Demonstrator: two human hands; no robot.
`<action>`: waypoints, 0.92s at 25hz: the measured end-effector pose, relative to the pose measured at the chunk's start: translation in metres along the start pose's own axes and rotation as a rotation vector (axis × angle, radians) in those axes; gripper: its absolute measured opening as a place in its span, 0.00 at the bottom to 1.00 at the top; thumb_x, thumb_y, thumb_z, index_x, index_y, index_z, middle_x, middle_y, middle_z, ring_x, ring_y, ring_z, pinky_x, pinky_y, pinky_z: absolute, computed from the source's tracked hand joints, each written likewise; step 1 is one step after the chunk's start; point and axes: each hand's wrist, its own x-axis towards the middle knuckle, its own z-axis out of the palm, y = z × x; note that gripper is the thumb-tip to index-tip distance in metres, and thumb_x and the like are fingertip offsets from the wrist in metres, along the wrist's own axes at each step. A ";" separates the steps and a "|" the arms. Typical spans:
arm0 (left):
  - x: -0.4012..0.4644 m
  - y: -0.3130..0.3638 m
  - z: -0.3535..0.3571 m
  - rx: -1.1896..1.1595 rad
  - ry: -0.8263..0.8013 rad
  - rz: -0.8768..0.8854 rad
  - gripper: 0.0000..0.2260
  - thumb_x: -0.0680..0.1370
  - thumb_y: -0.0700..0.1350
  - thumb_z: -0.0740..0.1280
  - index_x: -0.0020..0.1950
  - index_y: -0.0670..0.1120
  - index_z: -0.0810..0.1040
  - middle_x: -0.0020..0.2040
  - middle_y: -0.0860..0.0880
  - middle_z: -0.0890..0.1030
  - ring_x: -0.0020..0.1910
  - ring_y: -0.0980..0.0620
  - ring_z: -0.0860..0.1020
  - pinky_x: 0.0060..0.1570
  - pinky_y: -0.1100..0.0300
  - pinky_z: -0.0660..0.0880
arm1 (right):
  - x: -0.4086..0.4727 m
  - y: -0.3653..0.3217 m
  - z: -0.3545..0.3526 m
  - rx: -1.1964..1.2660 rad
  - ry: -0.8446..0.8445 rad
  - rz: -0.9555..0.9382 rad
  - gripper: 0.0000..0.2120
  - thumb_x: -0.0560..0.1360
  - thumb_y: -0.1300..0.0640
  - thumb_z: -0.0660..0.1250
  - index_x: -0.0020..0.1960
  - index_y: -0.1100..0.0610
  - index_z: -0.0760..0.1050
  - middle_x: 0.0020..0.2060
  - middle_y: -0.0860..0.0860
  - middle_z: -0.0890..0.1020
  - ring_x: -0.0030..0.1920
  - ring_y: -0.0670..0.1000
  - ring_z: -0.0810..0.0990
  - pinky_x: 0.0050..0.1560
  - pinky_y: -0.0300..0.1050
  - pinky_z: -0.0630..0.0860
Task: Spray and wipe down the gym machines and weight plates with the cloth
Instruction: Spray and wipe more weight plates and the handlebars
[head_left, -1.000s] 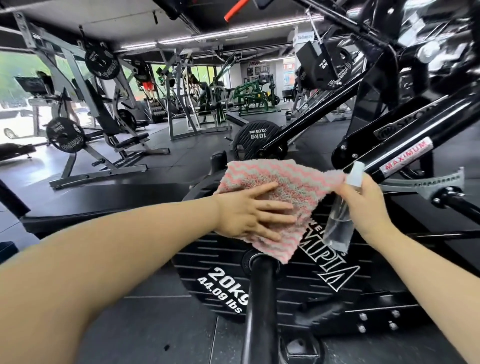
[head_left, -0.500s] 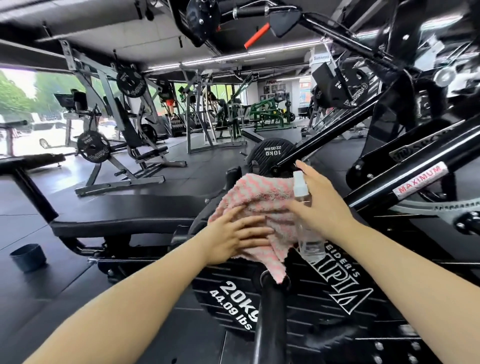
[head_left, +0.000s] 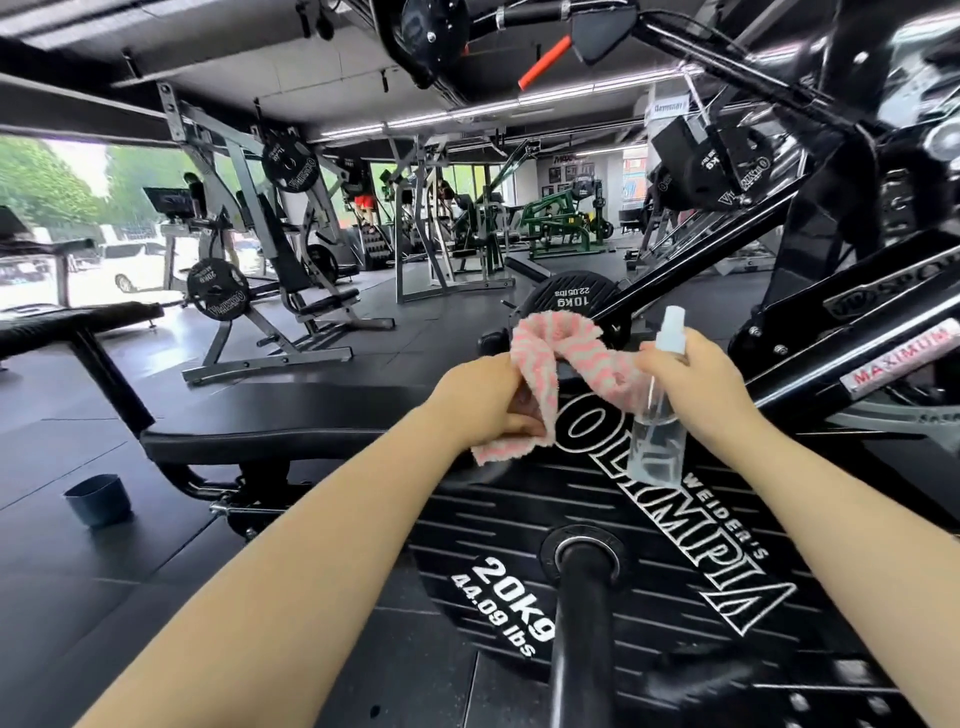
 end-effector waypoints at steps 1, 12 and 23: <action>0.003 -0.006 -0.003 -0.077 -0.027 -0.011 0.26 0.69 0.54 0.74 0.63 0.46 0.71 0.58 0.47 0.78 0.57 0.45 0.76 0.53 0.54 0.71 | -0.003 0.001 0.000 -0.010 -0.019 -0.014 0.11 0.73 0.50 0.66 0.48 0.58 0.75 0.40 0.49 0.77 0.46 0.55 0.74 0.47 0.49 0.70; -0.030 -0.040 0.044 -0.399 0.103 -0.342 0.04 0.71 0.43 0.64 0.39 0.46 0.78 0.37 0.48 0.81 0.40 0.47 0.78 0.39 0.57 0.69 | -0.009 0.014 -0.005 -0.242 0.034 -0.124 0.13 0.74 0.53 0.66 0.36 0.53 0.64 0.48 0.53 0.69 0.43 0.56 0.71 0.43 0.47 0.64; -0.015 -0.035 0.024 -0.237 -0.001 -0.008 0.07 0.73 0.45 0.67 0.37 0.55 0.81 0.32 0.58 0.79 0.36 0.64 0.76 0.47 0.65 0.74 | -0.031 0.041 -0.030 -0.038 0.122 -0.003 0.13 0.72 0.50 0.65 0.40 0.59 0.69 0.42 0.50 0.69 0.39 0.54 0.70 0.40 0.47 0.63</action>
